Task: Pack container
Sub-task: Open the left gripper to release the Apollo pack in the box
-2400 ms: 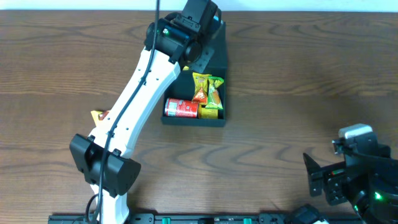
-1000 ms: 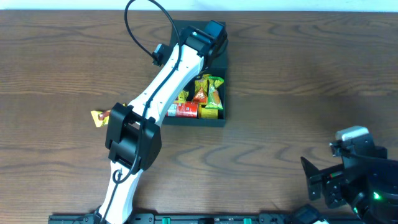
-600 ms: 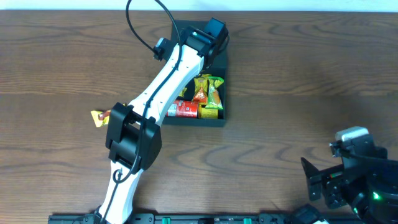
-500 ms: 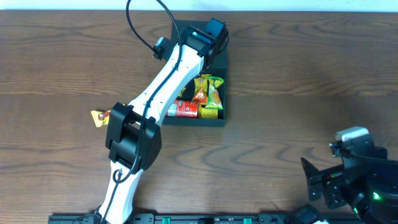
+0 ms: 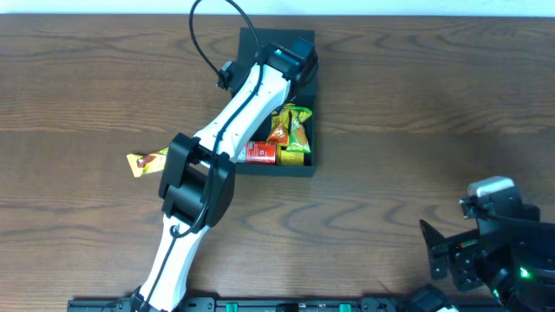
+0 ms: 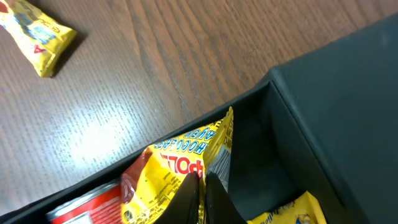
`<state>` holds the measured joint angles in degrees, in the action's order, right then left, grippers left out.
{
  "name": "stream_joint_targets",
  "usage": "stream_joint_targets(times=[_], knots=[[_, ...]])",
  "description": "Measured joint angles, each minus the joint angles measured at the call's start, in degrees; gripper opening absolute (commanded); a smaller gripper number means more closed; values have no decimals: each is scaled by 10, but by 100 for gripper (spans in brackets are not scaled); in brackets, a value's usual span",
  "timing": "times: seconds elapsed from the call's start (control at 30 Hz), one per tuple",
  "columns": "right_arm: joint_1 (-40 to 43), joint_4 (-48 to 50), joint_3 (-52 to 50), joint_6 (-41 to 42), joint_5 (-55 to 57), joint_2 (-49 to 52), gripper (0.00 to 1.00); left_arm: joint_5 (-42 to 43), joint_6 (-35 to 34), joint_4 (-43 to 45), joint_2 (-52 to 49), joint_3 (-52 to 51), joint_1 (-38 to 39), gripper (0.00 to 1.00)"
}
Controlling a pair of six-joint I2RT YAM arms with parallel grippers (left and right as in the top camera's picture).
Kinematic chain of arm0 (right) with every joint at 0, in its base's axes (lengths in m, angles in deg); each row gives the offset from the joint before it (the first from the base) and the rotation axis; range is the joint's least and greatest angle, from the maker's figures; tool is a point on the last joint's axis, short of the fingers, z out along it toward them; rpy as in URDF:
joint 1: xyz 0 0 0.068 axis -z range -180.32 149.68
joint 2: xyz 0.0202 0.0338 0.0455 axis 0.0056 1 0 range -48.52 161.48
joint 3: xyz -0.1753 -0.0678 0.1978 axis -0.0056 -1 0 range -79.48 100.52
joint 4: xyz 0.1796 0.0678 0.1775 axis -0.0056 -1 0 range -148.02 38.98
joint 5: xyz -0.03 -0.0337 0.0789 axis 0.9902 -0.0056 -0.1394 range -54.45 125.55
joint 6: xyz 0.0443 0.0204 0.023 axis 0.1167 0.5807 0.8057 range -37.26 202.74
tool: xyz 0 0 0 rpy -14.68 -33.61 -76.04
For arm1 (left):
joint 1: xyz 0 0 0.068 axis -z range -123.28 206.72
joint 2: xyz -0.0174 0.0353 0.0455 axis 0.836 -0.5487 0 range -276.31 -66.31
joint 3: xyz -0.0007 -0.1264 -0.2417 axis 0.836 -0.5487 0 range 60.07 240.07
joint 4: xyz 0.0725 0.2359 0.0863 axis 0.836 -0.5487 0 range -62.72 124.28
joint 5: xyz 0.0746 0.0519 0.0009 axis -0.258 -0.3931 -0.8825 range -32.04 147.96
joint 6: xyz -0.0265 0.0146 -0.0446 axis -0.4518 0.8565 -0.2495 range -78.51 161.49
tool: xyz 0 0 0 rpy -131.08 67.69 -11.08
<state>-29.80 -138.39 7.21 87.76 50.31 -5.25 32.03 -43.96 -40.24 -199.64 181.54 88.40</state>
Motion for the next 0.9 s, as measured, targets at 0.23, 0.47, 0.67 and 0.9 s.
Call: stream_joint_targets(times=[0.23,0.47,0.67,0.9], knots=[[0,0,0,0,0,0,99,0,6,3,-2,0,2,54],[0,0,0,0,0,0,99,1,23,4,-2,0,3,63],[0,0,0,0,0,0,99,1,54,0,-2,0,4,57],[0,-1,0,2,0,0,99,0,127,-27,4,50,14,60]])
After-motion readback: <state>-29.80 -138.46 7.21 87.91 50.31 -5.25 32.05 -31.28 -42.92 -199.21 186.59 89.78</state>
